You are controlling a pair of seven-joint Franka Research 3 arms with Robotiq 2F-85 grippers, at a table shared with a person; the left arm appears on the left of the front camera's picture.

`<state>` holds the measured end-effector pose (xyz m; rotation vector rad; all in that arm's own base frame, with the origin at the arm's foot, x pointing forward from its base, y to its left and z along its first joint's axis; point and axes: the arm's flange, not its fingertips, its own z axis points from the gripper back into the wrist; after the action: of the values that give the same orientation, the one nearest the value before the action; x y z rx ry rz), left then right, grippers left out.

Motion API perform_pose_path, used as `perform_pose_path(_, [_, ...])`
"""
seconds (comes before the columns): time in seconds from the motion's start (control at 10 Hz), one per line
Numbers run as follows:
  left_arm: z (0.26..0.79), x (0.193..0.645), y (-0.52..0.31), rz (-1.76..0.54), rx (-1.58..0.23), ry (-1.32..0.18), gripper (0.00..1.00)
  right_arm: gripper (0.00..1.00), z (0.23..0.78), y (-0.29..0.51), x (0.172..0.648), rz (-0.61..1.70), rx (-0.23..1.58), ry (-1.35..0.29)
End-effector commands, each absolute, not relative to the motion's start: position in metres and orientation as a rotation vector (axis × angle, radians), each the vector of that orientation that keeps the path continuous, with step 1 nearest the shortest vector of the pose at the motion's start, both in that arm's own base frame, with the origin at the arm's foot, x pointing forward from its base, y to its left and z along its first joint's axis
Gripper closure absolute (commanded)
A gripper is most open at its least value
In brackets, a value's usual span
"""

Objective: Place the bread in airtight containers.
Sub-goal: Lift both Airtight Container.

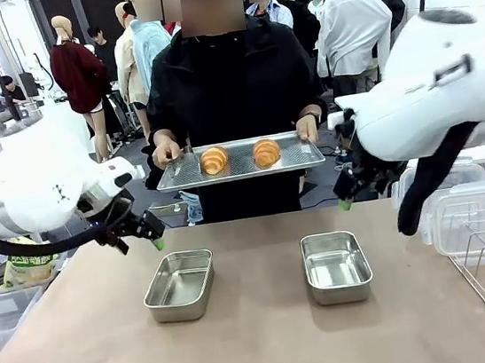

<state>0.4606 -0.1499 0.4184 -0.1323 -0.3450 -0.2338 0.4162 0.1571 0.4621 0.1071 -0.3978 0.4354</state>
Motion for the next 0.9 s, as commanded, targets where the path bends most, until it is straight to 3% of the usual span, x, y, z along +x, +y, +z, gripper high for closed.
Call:
perform_pose_path(0.0, [0.406,0.469,-0.153,-0.196,-0.030,-0.252,0.00,0.00,0.443,0.168,0.441,0.403,0.053,-0.261])
perform_pose_path(0.3, [0.366,0.484,-0.145,-0.189,-0.015,-0.194,0.00,0.00,0.396,0.170,0.467,0.332,0.039,-0.145])
perform_pose_path(0.8, [0.351,0.487,-0.147,-0.187,-0.005,-0.179,0.00,0.00,0.357,0.165,0.475,0.199,0.038,-0.034])
